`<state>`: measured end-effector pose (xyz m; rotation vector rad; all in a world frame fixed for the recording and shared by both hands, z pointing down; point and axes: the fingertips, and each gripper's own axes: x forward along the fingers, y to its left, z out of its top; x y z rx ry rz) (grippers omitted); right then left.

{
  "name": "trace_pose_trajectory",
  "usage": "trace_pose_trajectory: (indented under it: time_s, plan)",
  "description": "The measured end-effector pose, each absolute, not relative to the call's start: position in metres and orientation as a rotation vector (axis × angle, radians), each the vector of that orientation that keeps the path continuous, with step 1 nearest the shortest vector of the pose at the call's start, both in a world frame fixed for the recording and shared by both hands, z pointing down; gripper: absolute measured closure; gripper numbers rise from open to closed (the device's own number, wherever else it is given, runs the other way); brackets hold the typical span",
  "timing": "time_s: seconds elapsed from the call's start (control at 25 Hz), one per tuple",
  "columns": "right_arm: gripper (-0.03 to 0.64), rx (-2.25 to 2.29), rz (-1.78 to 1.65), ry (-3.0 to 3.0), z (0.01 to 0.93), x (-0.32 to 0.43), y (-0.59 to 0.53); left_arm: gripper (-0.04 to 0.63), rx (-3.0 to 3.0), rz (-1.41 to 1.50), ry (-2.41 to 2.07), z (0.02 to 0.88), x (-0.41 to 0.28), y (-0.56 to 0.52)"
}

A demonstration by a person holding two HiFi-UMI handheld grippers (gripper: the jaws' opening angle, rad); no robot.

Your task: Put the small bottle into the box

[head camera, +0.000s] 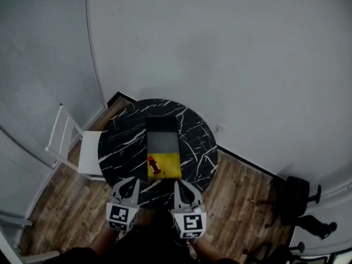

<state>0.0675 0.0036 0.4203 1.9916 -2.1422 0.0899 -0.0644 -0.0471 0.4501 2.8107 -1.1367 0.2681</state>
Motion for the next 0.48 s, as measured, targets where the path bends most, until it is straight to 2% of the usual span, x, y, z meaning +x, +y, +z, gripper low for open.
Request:
trace_pose_trajectory:
  time_s: [0.48]
  plan:
    - [0.621,2.005,0.078,-2.133,0.416,0.063,0.004,0.597,2.833,0.229,-1.137,0.436,-0.071,-0.045]
